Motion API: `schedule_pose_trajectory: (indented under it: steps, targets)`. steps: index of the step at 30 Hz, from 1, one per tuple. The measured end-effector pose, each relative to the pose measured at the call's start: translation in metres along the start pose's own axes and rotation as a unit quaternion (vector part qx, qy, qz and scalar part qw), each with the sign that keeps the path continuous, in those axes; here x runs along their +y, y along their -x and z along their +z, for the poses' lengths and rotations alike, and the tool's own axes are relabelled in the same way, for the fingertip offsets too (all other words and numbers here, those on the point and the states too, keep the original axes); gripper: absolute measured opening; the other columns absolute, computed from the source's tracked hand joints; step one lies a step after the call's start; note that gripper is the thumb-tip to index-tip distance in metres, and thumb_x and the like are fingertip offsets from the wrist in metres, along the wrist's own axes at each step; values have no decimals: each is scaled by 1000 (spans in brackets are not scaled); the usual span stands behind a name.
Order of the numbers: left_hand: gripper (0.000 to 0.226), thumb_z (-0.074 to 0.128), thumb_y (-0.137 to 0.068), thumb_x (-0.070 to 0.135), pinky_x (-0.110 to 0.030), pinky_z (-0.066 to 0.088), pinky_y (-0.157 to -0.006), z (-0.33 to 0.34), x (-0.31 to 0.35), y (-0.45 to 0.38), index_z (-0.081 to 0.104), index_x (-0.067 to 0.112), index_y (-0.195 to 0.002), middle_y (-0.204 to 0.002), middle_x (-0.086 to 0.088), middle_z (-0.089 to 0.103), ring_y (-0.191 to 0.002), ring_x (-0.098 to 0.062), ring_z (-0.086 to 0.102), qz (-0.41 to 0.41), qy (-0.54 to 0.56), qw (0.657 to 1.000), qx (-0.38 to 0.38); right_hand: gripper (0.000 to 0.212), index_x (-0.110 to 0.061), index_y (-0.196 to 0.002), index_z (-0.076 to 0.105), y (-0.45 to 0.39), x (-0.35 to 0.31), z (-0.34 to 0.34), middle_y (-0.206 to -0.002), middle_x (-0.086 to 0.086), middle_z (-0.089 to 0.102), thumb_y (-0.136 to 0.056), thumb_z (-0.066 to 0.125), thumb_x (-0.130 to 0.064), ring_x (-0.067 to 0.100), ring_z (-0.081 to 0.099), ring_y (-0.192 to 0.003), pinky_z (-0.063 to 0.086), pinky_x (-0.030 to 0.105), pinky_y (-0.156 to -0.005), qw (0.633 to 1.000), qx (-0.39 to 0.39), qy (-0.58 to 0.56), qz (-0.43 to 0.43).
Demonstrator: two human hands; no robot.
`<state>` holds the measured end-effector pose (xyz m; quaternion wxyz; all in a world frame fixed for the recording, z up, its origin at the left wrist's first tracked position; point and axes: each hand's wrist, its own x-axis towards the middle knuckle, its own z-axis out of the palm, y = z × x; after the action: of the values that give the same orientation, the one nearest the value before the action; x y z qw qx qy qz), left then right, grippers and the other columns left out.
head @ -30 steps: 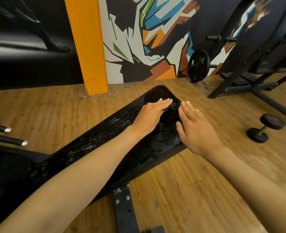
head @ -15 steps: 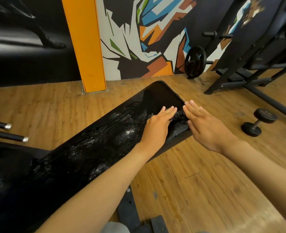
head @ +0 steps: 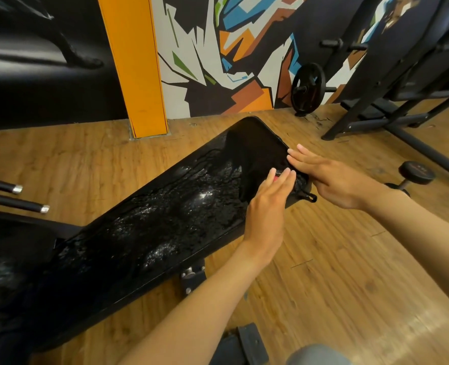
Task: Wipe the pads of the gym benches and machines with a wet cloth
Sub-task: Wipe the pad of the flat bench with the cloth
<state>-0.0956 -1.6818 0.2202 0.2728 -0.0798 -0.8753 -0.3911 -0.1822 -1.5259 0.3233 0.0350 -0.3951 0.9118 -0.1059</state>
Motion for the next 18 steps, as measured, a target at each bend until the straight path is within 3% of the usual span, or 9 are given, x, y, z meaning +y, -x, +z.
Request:
schedule_pose_trajectory:
  steps: [5, 8, 12, 18]
  targets:
    - [80, 59, -93, -14, -27, 32, -122, -23, -27, 50, 35, 25, -159, -163, 10, 35, -156, -9, 18, -44, -49, 998, 6, 64, -16, -160, 29, 1, -11, 18, -168, -2, 21, -100, 46, 1, 9, 1, -157, 0, 27, -125, 997, 62, 51, -20]
    - [69, 58, -98, -7, -33, 36, -121, -20, -20, 49, 39, 22, -157, -161, 8, 39, -155, -10, 20, -82, -39, 995, 30, 61, -13, -158, 32, -4, -21, 34, -168, 3, 21, -100, 45, -2, 15, 2, -157, 0, 35, -128, 995, 71, 63, -23]
    - [61, 55, -102, -4, -42, 43, -117, -5, -9, 7, 40, 16, -157, -161, 0, 41, -155, -18, 22, -70, -30, 997, 25, 64, -9, -158, 32, -15, -24, 35, -167, 8, 23, -96, 45, 0, 16, 4, -157, 3, 40, -129, 996, 74, 44, -7]
    - [69, 62, -98, -2, -23, 37, -117, -31, -32, 67, 38, 22, -158, -161, 7, 40, -153, -9, 24, -59, -82, 995, 24, 58, -8, -157, 33, -28, -27, 40, -166, 9, 27, -100, 43, -8, 21, 10, -157, 4, 39, -128, 990, 98, 99, -1]
